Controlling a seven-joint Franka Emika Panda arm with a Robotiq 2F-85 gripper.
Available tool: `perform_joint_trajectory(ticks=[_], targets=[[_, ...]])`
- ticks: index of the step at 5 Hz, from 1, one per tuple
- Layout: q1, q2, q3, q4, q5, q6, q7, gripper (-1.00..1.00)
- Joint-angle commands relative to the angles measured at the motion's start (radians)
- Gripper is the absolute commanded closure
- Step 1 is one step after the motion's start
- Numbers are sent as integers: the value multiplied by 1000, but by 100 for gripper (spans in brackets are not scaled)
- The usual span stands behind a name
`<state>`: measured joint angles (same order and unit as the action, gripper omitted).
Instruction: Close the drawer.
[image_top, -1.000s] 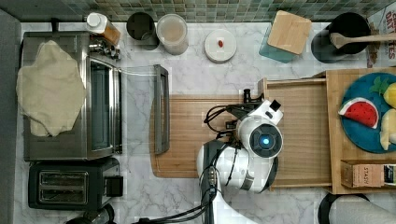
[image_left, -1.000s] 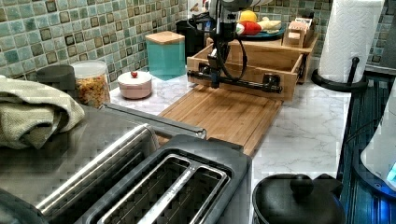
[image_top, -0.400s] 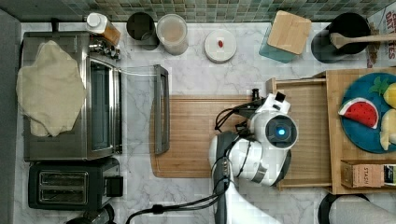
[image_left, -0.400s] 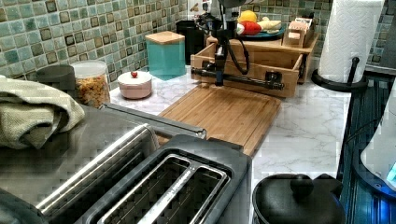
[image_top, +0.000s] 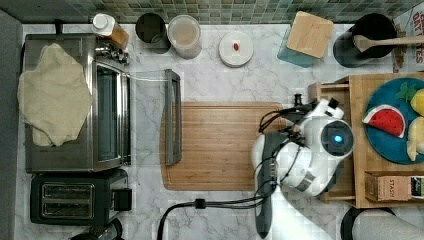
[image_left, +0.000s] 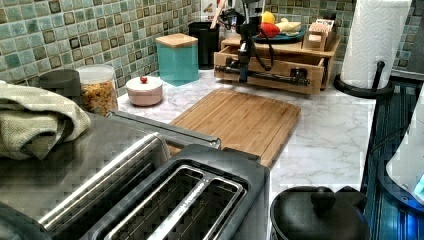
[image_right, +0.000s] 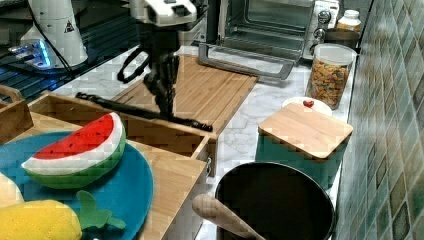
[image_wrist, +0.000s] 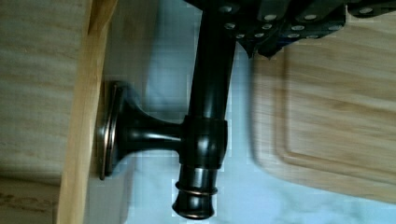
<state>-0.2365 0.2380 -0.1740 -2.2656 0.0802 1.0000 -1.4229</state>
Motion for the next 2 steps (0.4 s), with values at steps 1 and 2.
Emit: perform_joint_trajectory(ticks=[1,2], targets=[[-184,68,-107,187,-18,38,-89,100],[-203,85,-119,212,-44,92,-88,100]])
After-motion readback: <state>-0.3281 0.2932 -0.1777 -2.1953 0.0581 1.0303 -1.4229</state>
